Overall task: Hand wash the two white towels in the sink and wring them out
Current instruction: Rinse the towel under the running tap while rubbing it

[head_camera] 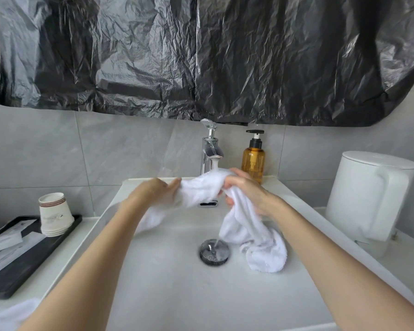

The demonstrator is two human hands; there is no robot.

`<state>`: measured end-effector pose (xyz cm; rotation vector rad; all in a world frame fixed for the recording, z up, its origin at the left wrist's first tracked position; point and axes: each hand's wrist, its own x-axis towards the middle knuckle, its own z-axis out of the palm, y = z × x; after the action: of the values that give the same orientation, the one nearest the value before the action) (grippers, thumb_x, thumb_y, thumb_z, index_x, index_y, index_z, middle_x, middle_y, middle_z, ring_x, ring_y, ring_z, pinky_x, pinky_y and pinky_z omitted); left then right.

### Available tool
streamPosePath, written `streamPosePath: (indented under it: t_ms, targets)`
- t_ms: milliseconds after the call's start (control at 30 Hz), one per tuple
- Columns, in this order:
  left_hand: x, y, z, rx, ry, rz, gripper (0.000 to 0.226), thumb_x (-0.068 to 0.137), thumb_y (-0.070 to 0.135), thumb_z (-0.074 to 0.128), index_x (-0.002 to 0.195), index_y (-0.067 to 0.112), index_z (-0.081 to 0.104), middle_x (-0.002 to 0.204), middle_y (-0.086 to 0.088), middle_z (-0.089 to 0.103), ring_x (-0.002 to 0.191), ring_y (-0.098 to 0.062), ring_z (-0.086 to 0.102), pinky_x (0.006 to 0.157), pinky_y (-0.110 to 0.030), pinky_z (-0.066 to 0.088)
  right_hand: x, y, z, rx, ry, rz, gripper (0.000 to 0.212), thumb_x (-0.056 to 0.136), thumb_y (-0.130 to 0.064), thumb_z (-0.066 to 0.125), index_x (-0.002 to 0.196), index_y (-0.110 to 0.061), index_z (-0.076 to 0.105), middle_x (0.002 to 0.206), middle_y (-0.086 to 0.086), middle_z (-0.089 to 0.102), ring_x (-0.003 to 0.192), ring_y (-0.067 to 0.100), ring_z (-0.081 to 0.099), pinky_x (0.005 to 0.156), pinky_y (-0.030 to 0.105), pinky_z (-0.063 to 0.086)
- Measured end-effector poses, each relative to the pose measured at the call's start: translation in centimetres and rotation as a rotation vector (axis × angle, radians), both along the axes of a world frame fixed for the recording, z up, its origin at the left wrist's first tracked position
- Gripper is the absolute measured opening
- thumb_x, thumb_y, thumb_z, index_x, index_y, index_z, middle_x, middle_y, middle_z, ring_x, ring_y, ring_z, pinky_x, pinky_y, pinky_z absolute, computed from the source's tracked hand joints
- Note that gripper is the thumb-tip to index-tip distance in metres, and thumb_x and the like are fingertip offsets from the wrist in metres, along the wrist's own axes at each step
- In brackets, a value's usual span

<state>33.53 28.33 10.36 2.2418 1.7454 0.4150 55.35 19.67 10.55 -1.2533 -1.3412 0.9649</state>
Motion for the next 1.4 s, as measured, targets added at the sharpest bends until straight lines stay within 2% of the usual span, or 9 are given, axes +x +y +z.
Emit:
streamPosePath:
  t_ms: [133,267,400,500,667,1000,1133,1267,1400]
  targets:
    - [2.2,-2.6,-0.1,-0.138,-0.331,-0.367,0.055,0.102,0.053,0.022,0.142,0.024,0.045,0.143,0.005,0.049,0.129,-0.01,0.046,0.107,-0.024,0.029,-0.6,-0.6,0.1,0.006,-0.014,0.015,0.02,0.083,-0.012,0.053,0.064,-0.015,0.062,0.057,0.005,0.055,0.05,0.021,0.052,0.053,0.03,0.042]
    - [5.7,-5.9,-0.8,-0.012,-0.651,-0.657,0.018,0.104,0.03,0.041,0.107,0.03,0.058,0.106,0.013,0.064,0.095,0.01,0.057,0.093,-0.014,0.042,-1.0,0.0,-0.2,-0.151,0.066,-0.049,0.017,0.085,-0.02,0.052,0.078,-0.011,0.065,0.062,0.006,0.063,0.053,0.015,0.06,0.054,0.027,0.046]
    - [6.3,-4.1,-2.5,0.054,-0.679,-0.497,0.038,0.085,0.055,0.054,0.086,0.018,0.064,0.081,0.002,0.07,0.076,-0.012,0.062,0.07,-0.024,0.051,-1.0,-0.8,-2.0,-0.412,-0.324,-0.18,0.036,0.074,-0.024,0.065,0.101,-0.001,0.065,0.083,0.02,0.067,0.076,0.02,0.064,0.077,0.031,0.053]
    - [6.2,-3.8,-1.8,0.054,-0.794,-0.357,0.048,0.091,0.055,0.056,0.094,0.008,0.065,0.074,0.005,0.062,0.061,-0.007,0.053,0.05,-0.011,0.041,-0.9,0.8,-0.7,0.004,-0.165,-0.267,0.027,0.066,-0.042,0.053,0.092,-0.036,0.059,0.099,0.009,0.063,0.094,0.031,0.063,0.089,0.049,0.052]
    - [6.9,-3.9,-1.5,-0.028,-0.973,-0.173,0.051,0.095,0.059,0.043,0.101,0.011,0.058,0.085,-0.003,0.063,0.074,-0.016,0.06,0.063,-0.024,0.046,-4.3,0.2,-1.9,0.192,-0.23,-0.251,0.04,0.091,-0.053,0.035,0.106,-0.027,0.06,0.108,0.001,0.064,0.103,0.02,0.057,0.086,0.036,0.044]
    - [7.7,-4.2,-1.5,0.122,-0.844,-0.087,0.057,0.096,0.055,0.038,0.062,0.015,0.059,0.07,-0.005,0.063,0.069,-0.022,0.055,0.062,-0.032,0.039,-5.4,0.5,-2.1,0.347,-0.607,-0.54,0.033,0.102,-0.026,0.04,0.109,-0.003,0.062,0.093,0.016,0.068,0.086,0.031,0.065,0.071,0.034,0.047]
    - [7.0,-3.8,-1.4,0.186,-0.672,-0.095,0.058,0.096,0.055,0.038,0.058,0.013,0.05,0.066,-0.009,0.055,0.069,-0.029,0.048,0.061,-0.036,0.034,-4.2,0.2,-1.6,0.307,-0.735,-0.366,0.018,0.099,-0.009,0.038,0.102,-0.005,0.056,0.081,0.018,0.065,0.074,0.036,0.065,0.06,0.039,0.044]
    - [6.8,-3.5,-1.4,0.047,-0.679,-0.215,0.055,0.1,0.055,0.032,0.067,0.017,0.053,0.071,0.0,0.053,0.071,-0.02,0.048,0.065,-0.032,0.037,-2.1,0.3,-1.4,0.286,-0.72,-0.344,0.022,0.1,-0.01,0.023,0.103,-0.01,0.045,0.083,0.01,0.055,0.079,0.034,0.058,0.064,0.04,0.037]
    - [5.9,-3.4,-2.6,-0.039,-0.563,-0.437,0.035,0.091,0.048,0.061,0.106,0.018,0.055,0.082,0.011,0.053,0.074,-0.007,0.05,0.063,-0.018,0.037,-1.0,0.6,-0.2,0.379,-0.488,-0.437,0.041,0.105,-0.029,0.035,0.064,-0.024,0.038,0.061,-0.005,0.041,0.061,0.014,0.043,0.064,0.031,0.03]
